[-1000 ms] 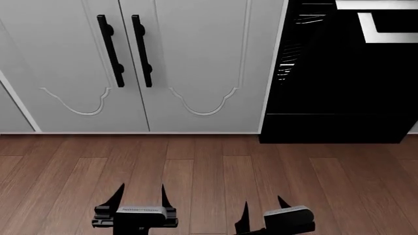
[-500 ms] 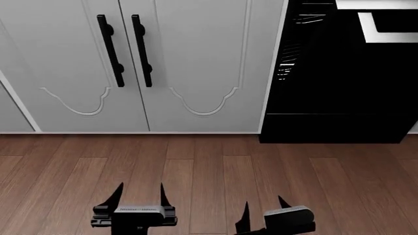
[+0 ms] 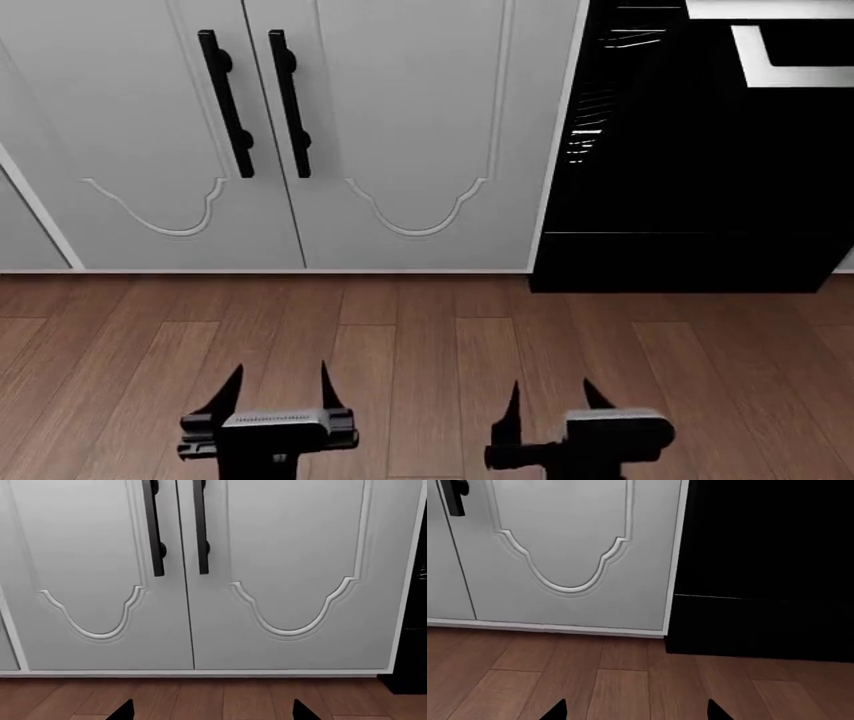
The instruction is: Close the dishwasher door
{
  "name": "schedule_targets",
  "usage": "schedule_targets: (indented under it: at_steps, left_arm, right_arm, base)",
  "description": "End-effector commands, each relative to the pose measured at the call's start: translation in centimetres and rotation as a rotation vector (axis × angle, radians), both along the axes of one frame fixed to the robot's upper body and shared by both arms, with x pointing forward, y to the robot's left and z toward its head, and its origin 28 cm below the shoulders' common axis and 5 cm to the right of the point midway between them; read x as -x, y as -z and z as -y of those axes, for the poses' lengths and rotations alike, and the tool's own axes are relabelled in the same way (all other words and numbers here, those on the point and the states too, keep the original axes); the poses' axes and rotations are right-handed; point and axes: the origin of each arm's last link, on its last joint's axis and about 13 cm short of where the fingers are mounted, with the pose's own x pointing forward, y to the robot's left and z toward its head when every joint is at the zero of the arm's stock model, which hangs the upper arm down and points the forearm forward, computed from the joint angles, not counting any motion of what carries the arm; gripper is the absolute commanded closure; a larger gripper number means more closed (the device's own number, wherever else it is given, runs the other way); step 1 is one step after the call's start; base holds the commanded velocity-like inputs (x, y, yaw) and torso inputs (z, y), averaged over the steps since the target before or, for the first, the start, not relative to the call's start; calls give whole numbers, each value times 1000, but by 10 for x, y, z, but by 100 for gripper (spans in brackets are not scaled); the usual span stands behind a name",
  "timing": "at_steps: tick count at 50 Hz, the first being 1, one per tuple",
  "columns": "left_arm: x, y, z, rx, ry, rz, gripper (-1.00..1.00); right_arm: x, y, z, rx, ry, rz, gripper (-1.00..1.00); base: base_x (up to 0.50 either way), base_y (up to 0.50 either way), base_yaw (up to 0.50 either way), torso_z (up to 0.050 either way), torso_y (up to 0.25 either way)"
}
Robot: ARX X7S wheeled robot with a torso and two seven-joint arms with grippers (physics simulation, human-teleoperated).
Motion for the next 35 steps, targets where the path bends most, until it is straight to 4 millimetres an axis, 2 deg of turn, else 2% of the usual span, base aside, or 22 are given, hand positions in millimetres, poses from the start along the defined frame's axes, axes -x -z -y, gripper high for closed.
schedule_targets:
  at_steps: [1,35]
  left_arm:
    - [-2,-5,1,-22,5,36,-100]
    - [-1,0,4,-83,23,47,-100]
  right_arm:
    - [-3,-9,-1,-61,6,24,-100]
    - [-7,-3,3,-76,5,-16,-100]
  base:
    - [0,0,0,0,0]
    - [0,-485,0,0,0]
